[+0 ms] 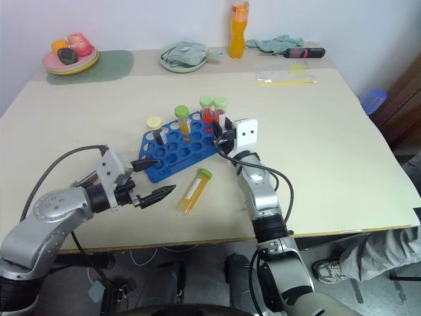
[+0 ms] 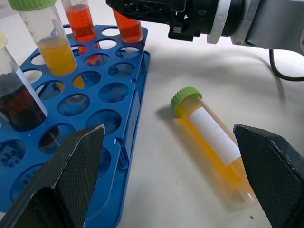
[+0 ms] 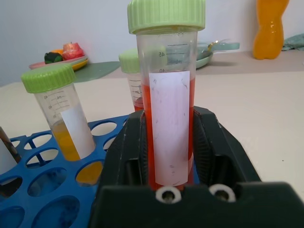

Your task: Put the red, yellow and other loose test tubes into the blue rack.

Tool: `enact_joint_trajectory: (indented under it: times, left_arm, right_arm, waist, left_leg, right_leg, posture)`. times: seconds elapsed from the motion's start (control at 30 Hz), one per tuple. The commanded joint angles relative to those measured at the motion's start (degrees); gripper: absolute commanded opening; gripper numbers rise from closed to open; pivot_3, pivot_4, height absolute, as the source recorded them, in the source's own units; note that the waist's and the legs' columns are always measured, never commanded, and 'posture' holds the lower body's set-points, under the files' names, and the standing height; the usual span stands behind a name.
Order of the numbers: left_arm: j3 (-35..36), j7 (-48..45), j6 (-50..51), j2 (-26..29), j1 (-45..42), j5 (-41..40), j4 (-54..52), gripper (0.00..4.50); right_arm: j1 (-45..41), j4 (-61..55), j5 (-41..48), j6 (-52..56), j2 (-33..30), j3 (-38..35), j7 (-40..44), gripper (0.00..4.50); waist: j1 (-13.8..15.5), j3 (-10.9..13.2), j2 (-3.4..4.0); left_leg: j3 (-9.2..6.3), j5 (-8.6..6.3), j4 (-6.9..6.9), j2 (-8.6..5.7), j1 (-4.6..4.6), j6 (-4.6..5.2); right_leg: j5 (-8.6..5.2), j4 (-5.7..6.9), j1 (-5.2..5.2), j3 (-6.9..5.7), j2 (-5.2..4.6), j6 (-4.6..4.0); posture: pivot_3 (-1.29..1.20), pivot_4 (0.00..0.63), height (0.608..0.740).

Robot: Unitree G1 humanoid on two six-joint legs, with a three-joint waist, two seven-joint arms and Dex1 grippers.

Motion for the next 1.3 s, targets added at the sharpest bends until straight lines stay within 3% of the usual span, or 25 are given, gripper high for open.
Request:
enact_joint_trajectory:
  times: [0.03,0.1,0.2,0.33,0.53,0.7,0.77,0.87,0.9,0.97,1.07,1.2,1.3]
  left_arm:
    - [1.8,0.13,0.49,0.77,-0.31,-1.02,-2.45,4.5]
    - [1.98,0.34,0.96,0.83,-0.38,-1.12,-2.7,4.5]
    - [3.45,1.24,2.12,0.79,-0.4,-1.87,-3.48,4.5]
    - [7.17,1.12,3.85,2.18,0.19,-3.32,-3.27,4.5]
    - [8.87,0.46,4.62,3.13,0.01,-3.86,-1.41,4.5]
    - [8.3,-1.89,1.88,5.51,-0.46,-1.42,2.91,4.5]
    - [8.29,-2.92,0.4,6.32,-0.73,-0.43,5.12,4.5]
    - [8.5,-4.1,-1.61,7.2,-1.47,0.68,8.26,4.5]
    - [8.61,-4.4,-2.09,7.34,-1.64,0.88,8.89,4.5]
    - [8.85,-4.72,-2.74,7.43,-1.62,1.14,9.44,4.5]
    - [9.33,-4.46,-3.01,7.2,-0.72,1.19,8.84,4.5]
    - [10.18,-3.12,-2.58,6.23,2.16,0.76,6.21,4.5]
    - [10.13,-2.12,-2.13,5.46,3.31,0.67,4.71,4.5]
  right_arm:
    - [-0.8,-3.56,0.1,-0.84,0.35,-0.03,0.52,3.13]
    - [-0.64,-5.39,-0.59,0.21,-0.61,-0.07,0.32,4.11]
    - [1.01,-11.48,-0.19,5.91,-4.5,-0.63,1.93,4.11]
    - [5.45,-26.68,6.04,25.98,-15.21,-2.93,7.65,4.11]
    - [7.5,-41.34,17.45,52.64,-26.25,-7.04,11.1,4.11]
    - [-2.71,-48.49,33.86,88.11,-27.68,-11.34,10.2,4.11]
    - [-6.04,-40.7,46.81,92.36,-27.31,-11.98,2.22,4.11]
    - [-11.21,-25.55,71.4,92.36,-29.72,-7.48,-16.34,4.11]
    - [-11.35,-22.61,85.64,86.05,-33.39,-1.45,-27.76,4.11]
    - [-11.1,-19.22,100.73,77.79,-36.14,6.3,-44.88,4.11]
    - [-7.76,-21.25,103.18,69.98,-28.3,5.55,-61.06,4.11]
    - [-3.93,-28.12,103.18,59.38,-8.45,1.41,-87.07,4.11]
    - [-3.53,-29.85,103.18,56.43,2.38,-0.97,-100.9,4.11]
  waist:
    - [0.01,0.0,0.0]
    - [0.07,0.0,0.0]
    - [0.21,0.0,0.01]
    - [0.73,0.0,0.0]
    - [-0.02,0.02,0.03]
    - [-0.31,0.02,0.04]
    - [-0.18,-0.02,-0.04]
    - [0.09,0.0,-0.05]
    - [0.18,0.02,-0.04]
    - [0.23,0.03,-0.07]
    - [-0.26,0.01,-0.12]
    - [-1.44,0.02,-0.07]
    - [-1.2,0.01,-0.06]
  left_leg:
    - [0.0,0.0,0.0,0.0,0.0,0.0]
    - [0.0,0.0,0.0,0.0,0.0,0.0]
    - [0.0,0.0,0.0,0.0,0.0,0.0]
    - [-0.02,0.0,0.04,-0.04,-0.07,-0.01]
    - [-0.02,0.0,-0.02,0.0,0.03,0.0]
    - [-0.04,0.0,0.0,0.0,0.04,0.01]
    - [-0.06,0.0,0.0,0.0,0.04,0.01]
    - [-0.04,0.0,0.01,-0.02,0.0,0.01]
    - [-0.02,0.0,0.01,-0.02,-0.02,0.02]
    - [-0.02,0.0,0.02,-0.03,-0.09,0.02]
    - [-0.01,-0.02,-0.02,0.0,-0.14,0.05]
    - [-0.01,-0.02,-0.09,0.08,-0.16,0.06]
    - [-0.02,-0.01,-0.08,0.12,-0.23,0.04]
  right_leg:
    - [0.0,0.0,0.0,0.0,0.0,0.0]
    - [0.0,0.0,0.0,0.0,0.0,0.0]
    - [0.0,0.0,0.0,0.0,-0.01,0.0]
    - [0.0,-0.04,0.01,-0.03,-0.08,0.0]
    - [-0.03,0.0,0.03,0.0,0.04,-0.04]
    - [-0.04,0.03,0.03,0.0,0.06,-0.06]
    - [-0.04,0.02,0.03,-0.03,0.06,-0.07]
    - [-0.05,-0.03,0.06,-0.05,0.02,-0.08]
    - [-0.05,-0.04,0.05,-0.04,0.0,-0.09]
    - [-0.06,-0.1,0.03,-0.07,-0.05,-0.08]
    - [-0.05,-0.18,0.0,-0.03,0.0,-0.06]
    - [-0.05,-0.05,-0.15,0.04,0.06,-0.05]
    - [-0.05,0.06,-0.28,0.05,0.07,-0.06]
  posture:
    - [0.0,0.15,0.74]
    - [0.0,0.15,0.74]
    - [0.0,0.15,0.74]
    - [0.0,0.15,0.74]
    - [0.0,0.15,0.74]
    - [0.0,0.15,0.74]
    - [0.0,0.15,0.74]
    - [0.0,0.15,0.74]
    - [0.0,0.15,0.74]
    - [0.0,0.15,0.74]
    - [0.0,0.15,0.74]
    - [0.0,0.15,0.74]
    - [0.0,0.15,0.74]
